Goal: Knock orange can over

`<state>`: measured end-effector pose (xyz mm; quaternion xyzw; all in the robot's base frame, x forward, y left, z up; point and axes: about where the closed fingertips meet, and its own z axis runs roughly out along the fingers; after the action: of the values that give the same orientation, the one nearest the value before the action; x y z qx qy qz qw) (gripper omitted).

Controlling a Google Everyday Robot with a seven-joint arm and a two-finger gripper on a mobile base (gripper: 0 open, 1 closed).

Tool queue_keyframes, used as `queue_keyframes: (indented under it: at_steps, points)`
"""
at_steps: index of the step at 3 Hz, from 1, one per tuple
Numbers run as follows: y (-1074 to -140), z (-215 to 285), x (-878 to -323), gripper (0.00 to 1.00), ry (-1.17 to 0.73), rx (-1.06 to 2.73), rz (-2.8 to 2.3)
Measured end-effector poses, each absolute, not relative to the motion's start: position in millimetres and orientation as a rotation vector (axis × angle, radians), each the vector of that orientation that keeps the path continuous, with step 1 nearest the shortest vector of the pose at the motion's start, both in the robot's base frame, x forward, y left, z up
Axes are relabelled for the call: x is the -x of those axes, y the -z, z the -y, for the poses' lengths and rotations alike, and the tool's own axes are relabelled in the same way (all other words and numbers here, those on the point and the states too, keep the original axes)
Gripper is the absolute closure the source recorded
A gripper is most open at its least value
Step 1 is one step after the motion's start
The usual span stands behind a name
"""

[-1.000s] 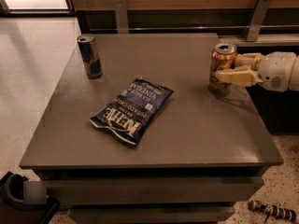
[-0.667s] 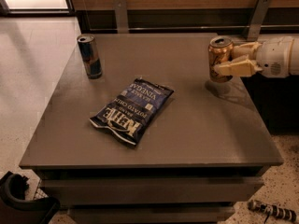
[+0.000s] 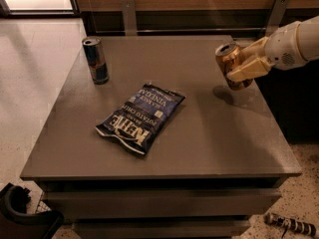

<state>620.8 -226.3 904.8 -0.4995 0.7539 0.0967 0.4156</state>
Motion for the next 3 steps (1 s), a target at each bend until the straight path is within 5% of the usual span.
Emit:
queue_keyframes:
  at_steps: [3]
  points:
    - [-881, 208, -614, 1.00, 0.181, 1.561, -2.089]
